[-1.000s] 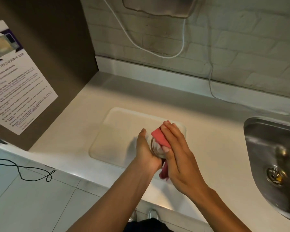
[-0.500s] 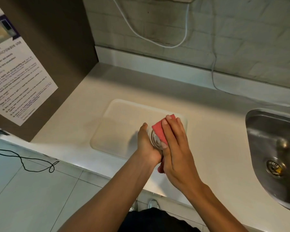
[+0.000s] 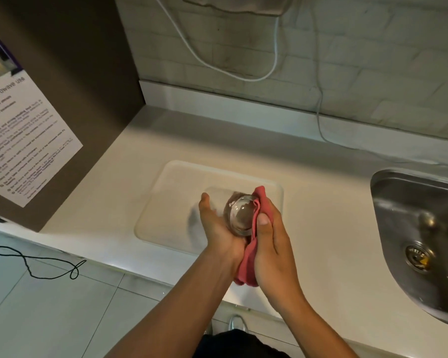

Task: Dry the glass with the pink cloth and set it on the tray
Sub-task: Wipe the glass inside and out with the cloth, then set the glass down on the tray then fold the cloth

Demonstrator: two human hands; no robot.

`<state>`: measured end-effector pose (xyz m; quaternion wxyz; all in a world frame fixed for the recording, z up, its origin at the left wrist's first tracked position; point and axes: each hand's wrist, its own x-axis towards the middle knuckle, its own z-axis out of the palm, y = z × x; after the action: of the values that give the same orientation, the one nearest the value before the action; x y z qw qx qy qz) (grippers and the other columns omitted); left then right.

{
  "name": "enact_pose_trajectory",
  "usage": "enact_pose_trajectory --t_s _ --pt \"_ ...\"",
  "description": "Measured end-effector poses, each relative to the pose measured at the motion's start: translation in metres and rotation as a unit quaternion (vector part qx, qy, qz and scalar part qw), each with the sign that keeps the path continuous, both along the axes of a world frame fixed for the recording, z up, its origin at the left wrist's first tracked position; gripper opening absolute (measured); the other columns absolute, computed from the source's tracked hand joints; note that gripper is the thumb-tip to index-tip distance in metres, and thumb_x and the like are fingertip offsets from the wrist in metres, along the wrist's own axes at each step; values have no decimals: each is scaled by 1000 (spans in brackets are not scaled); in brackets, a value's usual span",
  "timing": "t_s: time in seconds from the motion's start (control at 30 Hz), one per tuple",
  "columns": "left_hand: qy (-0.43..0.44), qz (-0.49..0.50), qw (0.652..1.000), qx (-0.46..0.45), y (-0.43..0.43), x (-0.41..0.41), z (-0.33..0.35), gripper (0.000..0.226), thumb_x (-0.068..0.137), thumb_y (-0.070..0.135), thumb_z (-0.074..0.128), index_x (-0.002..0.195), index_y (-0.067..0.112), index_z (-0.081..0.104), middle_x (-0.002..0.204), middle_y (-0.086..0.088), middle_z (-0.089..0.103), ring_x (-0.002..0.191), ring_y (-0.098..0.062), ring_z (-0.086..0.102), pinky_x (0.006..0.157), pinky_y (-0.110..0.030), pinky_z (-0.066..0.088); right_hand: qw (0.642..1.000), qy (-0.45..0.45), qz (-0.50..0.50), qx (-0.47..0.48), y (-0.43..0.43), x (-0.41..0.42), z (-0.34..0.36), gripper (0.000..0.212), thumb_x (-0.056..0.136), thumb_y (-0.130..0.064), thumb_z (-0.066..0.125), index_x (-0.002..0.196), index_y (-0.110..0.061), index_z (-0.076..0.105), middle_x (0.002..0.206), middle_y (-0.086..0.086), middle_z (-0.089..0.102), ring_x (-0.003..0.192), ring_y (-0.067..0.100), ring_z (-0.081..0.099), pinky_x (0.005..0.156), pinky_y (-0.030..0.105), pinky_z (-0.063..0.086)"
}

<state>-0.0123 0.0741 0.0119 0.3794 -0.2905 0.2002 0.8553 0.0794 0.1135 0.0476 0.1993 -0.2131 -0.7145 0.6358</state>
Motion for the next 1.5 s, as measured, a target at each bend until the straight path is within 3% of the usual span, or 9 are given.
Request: enact_pose_trajectory --t_s 0.07,0.17,0.3,0.43,0.63,0.73,0.87,1.1,1.5 --pt "43 2 999 -25 0 -1 0 75 83 77 62 103 8 84 103 -17 82 86 -33 79 80 -40 66 999 -8 -9 -50 1 1 1 38 106 -46 33 140 -52 47 133 -29 60 124 -7 55 101 14 45" --pt "99 10 993 -58 0 2 2 70 93 71 57 62 15 84 68 -10 80 59 -28 79 56 -36 66 985 -19 -32 -169 11 -3 2 34 105 -46 36 124 -44 64 118 -12 74 109 8 70 94 32 55" --pt "142 57 972 -180 1 -7 15 82 83 68 69 139 10 56 101 -20 74 86 -35 76 83 -54 63 938 -20 -50 -343 11 -1 -6 33 103 -47 45 116 -34 72 119 4 75 109 22 71 95 45 55" --pt "290 135 912 -257 5 -16 22 70 83 61 66 137 23 40 78 3 77 75 -19 79 84 -43 61 867 25 0 -498 6 3 -15 48 97 -51 57 127 -16 68 130 18 67 118 35 66 102 54 50" --pt "456 131 831 -291 -1 -37 30 80 85 55 67 147 17 33 98 0 77 77 -15 79 74 -22 61 884 -27 6 -466 15 11 -28 54 77 -16 79 128 -7 64 124 30 65 89 30 68 75 43 59" --pt "547 101 758 -340 -4 -51 26 85 85 45 73 151 14 28 113 -7 69 88 -15 76 78 -19 58 892 -33 -29 -449 28 15 -35 49 76 1 66 125 -3 63 127 31 64 89 30 67 72 39 59" --pt "600 -2 688 -409 -6 -63 0 82 81 37 87 146 16 41 119 12 63 111 -14 71 94 -23 56 888 -41 -61 -454 52 18 -38 48 84 6 44 130 -4 59 128 32 62 91 36 63 74 50 57" --pt "620 -73 643 -444 -5 -58 -50 76 80 22 94 138 19 46 123 1 62 121 -23 66 90 1 43 859 -28 -88 -504 79 28 -35 43 79 -6 47 119 -4 62 109 22 66 90 34 61 74 45 53" --pt "599 -102 626 -488 -3 -42 -68 82 74 24 98 137 15 47 130 -7 65 120 -24 65 88 2 44 834 21 -30 -550 91 43 -24 38 70 -10 53 105 -6 65 96 16 71 80 34 67 72 51 57"
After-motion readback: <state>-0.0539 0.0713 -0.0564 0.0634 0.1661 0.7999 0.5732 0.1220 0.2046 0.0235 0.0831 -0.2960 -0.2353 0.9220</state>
